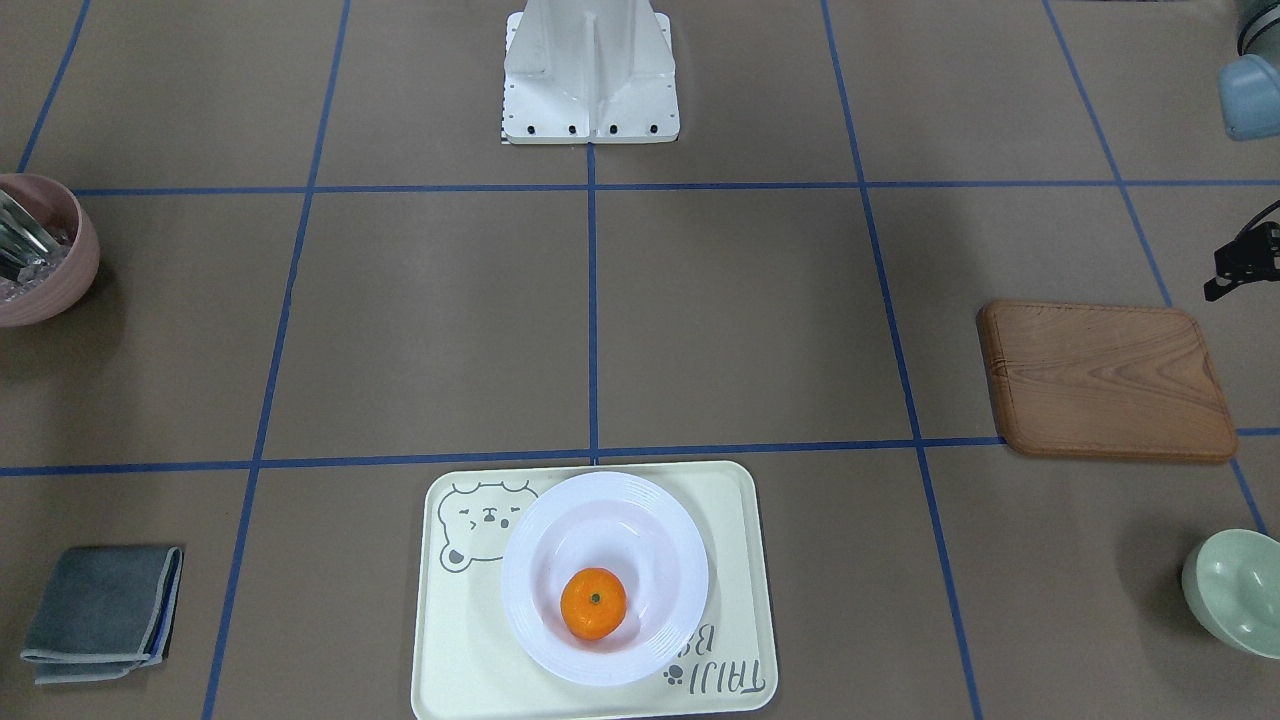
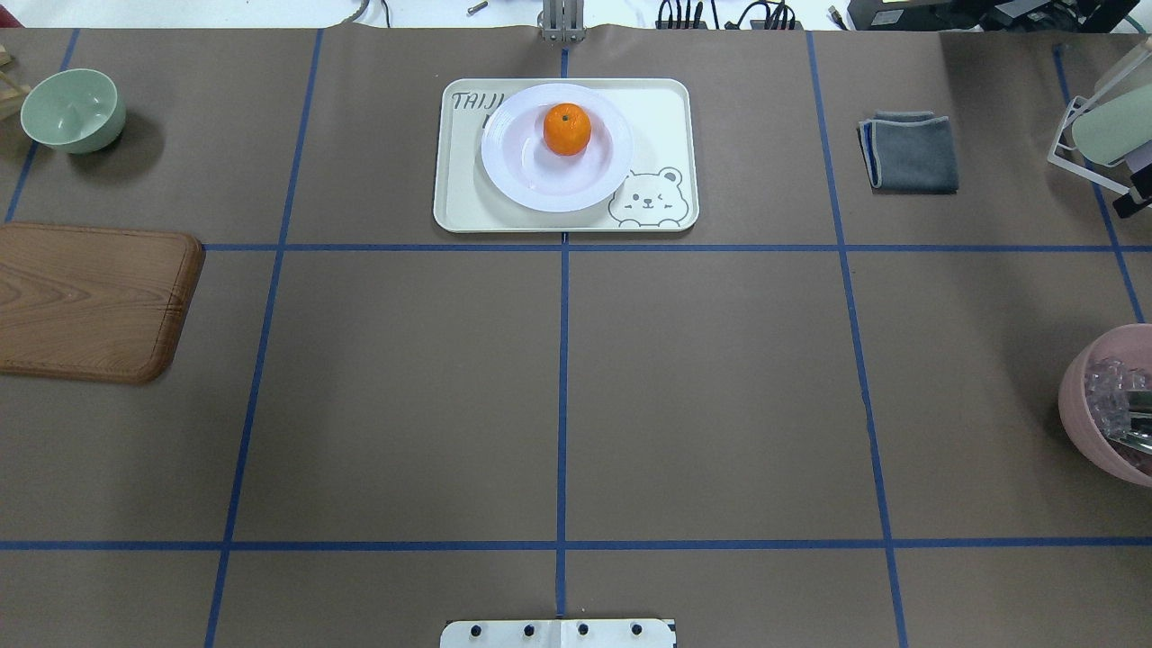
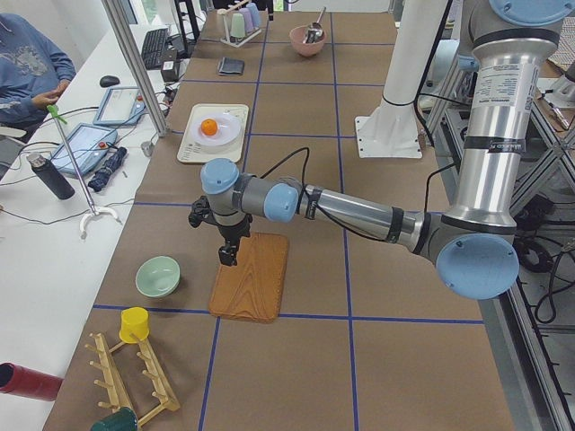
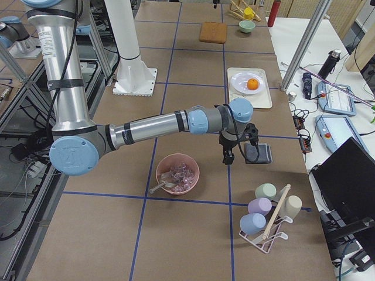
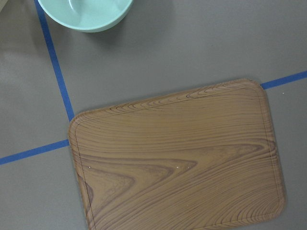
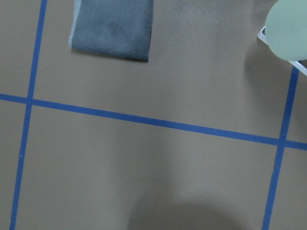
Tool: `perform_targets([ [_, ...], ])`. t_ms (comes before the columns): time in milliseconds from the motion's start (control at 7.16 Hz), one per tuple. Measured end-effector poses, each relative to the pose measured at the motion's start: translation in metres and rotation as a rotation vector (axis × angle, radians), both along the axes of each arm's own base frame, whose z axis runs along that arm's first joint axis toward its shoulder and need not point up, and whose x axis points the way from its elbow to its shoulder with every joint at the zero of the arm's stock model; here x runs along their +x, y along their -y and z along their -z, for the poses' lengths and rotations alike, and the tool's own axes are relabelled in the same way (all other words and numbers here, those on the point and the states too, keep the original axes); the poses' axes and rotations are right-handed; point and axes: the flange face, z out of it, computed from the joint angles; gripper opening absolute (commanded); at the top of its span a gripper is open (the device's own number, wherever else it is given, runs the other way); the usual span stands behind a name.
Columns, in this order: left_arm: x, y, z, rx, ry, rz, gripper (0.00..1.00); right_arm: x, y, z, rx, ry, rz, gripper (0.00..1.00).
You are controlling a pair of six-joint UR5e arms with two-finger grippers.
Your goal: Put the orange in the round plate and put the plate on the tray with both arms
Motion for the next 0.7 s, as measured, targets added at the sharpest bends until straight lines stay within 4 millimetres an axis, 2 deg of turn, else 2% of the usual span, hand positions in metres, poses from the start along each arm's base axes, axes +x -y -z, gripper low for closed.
perform_targets([
  [279, -0.002, -0.001, 0.000, -0.001, 0.002, 0.005, 0.98, 0.002, -0.004, -0.008, -0.010, -0.015, -0.004, 1.00],
  [419, -0.004, -0.001, -0.002, -0.004, 0.004, 0.008, 0.98, 0.008, -0.010, -0.018, -0.026, -0.023, -0.011, 1.00],
  [698, -0.022, -0.004, -0.008, -0.026, -0.001, 0.042, 0.98, 0.028, -0.017, -0.025, -0.035, -0.025, -0.043, 1.00],
])
